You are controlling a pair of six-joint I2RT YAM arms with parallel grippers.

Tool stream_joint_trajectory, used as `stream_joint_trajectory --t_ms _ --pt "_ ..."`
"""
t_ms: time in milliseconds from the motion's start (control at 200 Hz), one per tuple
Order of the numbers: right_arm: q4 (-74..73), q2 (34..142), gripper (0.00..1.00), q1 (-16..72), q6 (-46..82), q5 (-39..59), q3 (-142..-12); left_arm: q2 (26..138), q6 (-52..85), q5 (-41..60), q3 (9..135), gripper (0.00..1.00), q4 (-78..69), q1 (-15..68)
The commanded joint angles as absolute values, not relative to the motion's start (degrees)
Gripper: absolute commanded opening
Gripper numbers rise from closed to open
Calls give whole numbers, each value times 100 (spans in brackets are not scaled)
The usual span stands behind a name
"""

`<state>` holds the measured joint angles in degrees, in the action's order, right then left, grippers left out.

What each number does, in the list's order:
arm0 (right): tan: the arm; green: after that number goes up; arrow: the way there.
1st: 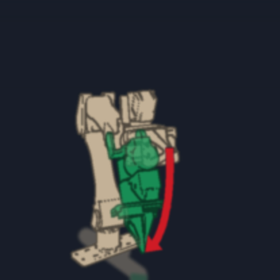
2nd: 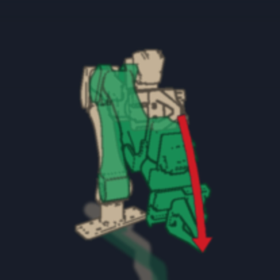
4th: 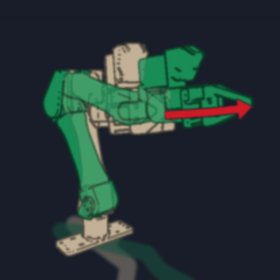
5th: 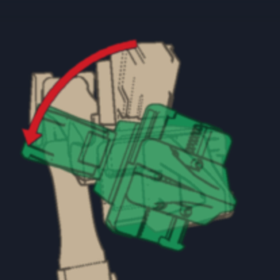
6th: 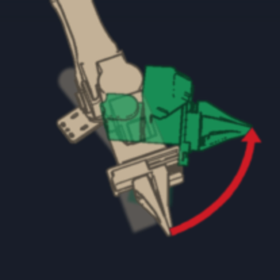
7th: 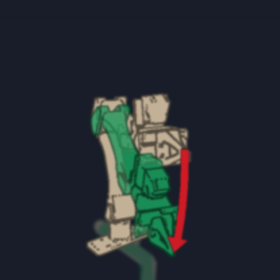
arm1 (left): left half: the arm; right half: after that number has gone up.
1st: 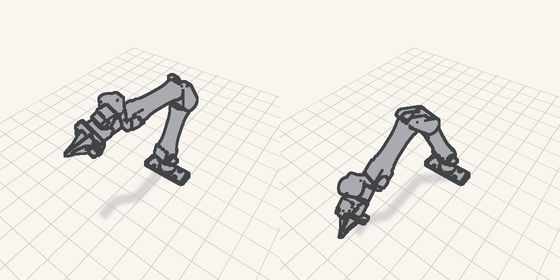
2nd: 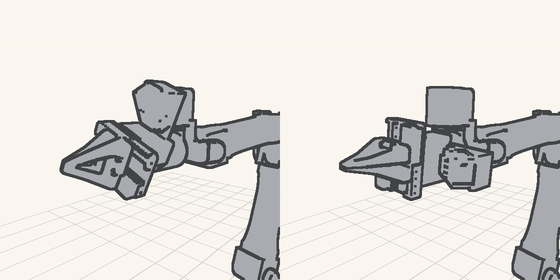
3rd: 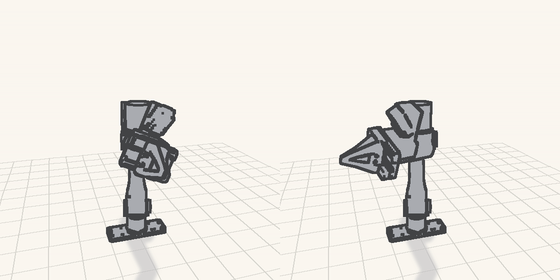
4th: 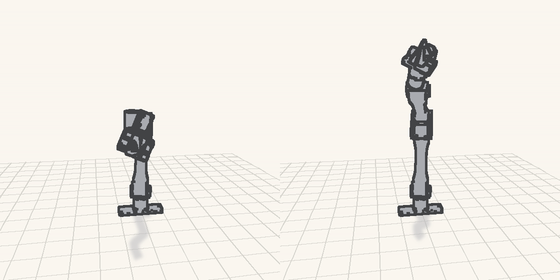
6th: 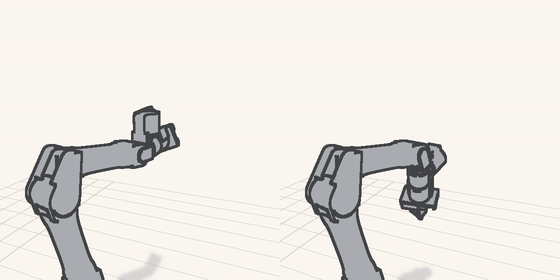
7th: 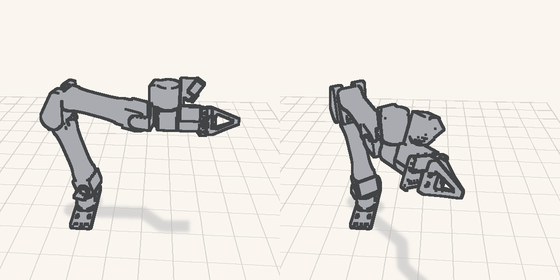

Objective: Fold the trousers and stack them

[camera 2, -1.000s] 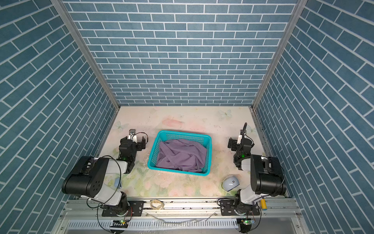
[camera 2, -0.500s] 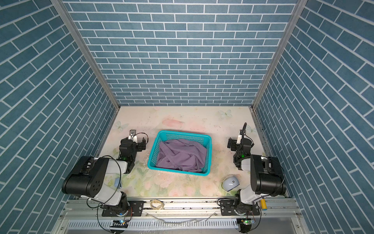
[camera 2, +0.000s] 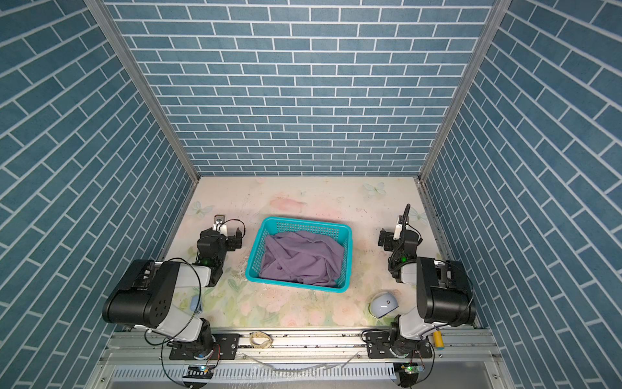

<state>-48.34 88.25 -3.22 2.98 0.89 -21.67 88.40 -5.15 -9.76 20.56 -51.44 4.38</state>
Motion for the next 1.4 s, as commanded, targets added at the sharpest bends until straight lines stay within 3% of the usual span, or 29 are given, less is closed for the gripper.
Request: stream_joint_trajectory --t_ms 0,85,205,295,370,470,595,735,845,1020,1110,1395 --pt "-4913 8821 99 -327 268 80 -2273 8755 -443 -834 2174 99 -5023 365" --pt "-4359 8365 99 -150 308 -631 -2374 8416 -417 -1061 2246 99 -4645 395" --pt "-2011 7357 99 74 610 -1437 -3187 7411 -141 -1705 2531 99 -3386 421" --pt "-739 6920 99 329 818 -2213 -3759 6608 766 -2136 2852 99 -2203 422" --pt "-510 6581 99 786 763 -2974 -3874 6062 2006 -2669 3499 99 -272 421" --pt "141 6149 99 1227 744 -2865 -4240 5729 3551 -3211 4403 99 2272 416" --pt "1599 6363 99 1539 1065 -2692 -5096 5353 4741 -3268 4671 99 3786 405" --pt "2422 6828 98 2056 1070 -2262 -5523 4860 4716 -2363 4506 99 4070 408" --pt "2579 6934 91 2554 1106 -1536 -5619 4619 4837 -1187 4166 95 3929 418" --pt "2768 7214 89 3558 856 -1411 -5782 4294 5246 404 3306 69 3298 524" --pt "2724 7348 89 3919 920 -1100 -5761 4001 5417 455 3220 65 3621 697" --pt "2283 8191 91 4798 1309 -576 -5890 2896 6083 236 3082 68 4517 1453"
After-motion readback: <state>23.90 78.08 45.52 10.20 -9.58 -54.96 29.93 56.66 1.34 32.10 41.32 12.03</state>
